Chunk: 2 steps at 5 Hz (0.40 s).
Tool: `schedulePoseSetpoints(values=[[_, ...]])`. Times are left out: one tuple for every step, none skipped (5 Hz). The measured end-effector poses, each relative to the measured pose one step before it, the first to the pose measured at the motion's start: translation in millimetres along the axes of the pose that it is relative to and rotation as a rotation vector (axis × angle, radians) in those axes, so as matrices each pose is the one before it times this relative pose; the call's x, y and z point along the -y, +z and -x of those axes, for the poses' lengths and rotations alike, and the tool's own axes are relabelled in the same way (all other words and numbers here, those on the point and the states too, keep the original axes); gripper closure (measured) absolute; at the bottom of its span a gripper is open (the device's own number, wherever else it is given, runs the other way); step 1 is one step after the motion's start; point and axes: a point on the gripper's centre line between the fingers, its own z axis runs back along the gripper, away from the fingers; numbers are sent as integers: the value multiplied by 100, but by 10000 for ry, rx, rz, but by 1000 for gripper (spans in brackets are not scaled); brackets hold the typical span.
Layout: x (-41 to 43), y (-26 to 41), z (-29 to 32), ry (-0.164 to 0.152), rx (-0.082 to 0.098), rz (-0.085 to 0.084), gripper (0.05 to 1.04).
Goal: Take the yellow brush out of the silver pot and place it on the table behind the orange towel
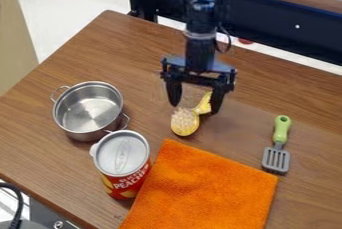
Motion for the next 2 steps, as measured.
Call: schedulePoseSetpoints(values=[[618,2334,302,-794,1215,746,86],[1011,1533,335,-991,694,600,86]])
